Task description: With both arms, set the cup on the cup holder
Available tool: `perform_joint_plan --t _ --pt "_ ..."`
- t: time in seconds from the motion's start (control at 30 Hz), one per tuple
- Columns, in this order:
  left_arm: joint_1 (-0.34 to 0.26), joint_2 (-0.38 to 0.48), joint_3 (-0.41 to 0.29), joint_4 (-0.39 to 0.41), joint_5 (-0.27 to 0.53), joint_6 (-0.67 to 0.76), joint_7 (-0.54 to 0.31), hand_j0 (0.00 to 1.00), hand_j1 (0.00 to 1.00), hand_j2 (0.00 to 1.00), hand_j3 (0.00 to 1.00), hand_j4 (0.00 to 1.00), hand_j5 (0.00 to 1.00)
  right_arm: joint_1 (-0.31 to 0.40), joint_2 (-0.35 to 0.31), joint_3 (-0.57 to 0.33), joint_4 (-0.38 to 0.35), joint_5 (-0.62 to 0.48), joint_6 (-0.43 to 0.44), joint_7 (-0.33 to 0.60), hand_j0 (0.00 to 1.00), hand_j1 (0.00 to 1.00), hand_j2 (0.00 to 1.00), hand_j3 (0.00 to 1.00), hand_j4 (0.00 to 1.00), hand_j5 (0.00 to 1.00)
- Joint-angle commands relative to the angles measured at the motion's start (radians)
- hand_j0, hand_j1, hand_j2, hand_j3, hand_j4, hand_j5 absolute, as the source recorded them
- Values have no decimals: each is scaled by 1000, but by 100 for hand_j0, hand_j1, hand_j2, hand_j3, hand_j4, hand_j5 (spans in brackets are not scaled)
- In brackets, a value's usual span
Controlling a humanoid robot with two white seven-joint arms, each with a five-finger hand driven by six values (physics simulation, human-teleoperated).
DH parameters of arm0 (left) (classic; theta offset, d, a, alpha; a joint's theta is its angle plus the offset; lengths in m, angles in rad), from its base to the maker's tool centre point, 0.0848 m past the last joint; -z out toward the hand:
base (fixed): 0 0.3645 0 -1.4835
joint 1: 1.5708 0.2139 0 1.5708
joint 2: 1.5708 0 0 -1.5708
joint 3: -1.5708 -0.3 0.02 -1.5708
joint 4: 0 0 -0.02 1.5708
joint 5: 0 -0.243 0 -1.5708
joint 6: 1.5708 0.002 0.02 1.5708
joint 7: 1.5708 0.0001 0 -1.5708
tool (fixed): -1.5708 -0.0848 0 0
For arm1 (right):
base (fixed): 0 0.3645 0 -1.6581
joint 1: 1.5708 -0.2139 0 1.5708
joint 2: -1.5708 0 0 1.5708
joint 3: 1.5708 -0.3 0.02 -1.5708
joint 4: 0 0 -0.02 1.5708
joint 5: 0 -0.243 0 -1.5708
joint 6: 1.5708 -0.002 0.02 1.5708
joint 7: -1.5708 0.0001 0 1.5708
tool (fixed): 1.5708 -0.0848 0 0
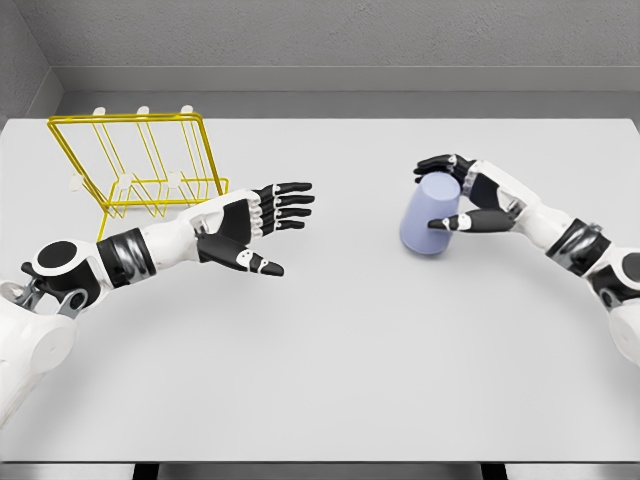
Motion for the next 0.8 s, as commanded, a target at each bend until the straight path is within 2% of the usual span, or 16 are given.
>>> perform_joint_plan --t 0.0,0.77 --pt "2 2 0 -1 6 0 0 100 100 100 100 100 100 0 1 0 -13 -7 0 0 72 72 72 72 72 72" --pt "3 13 2 -1 6 0 0 100 100 100 100 100 100 -6 64 69 -89 -7 0 0 72 72 72 72 72 72"
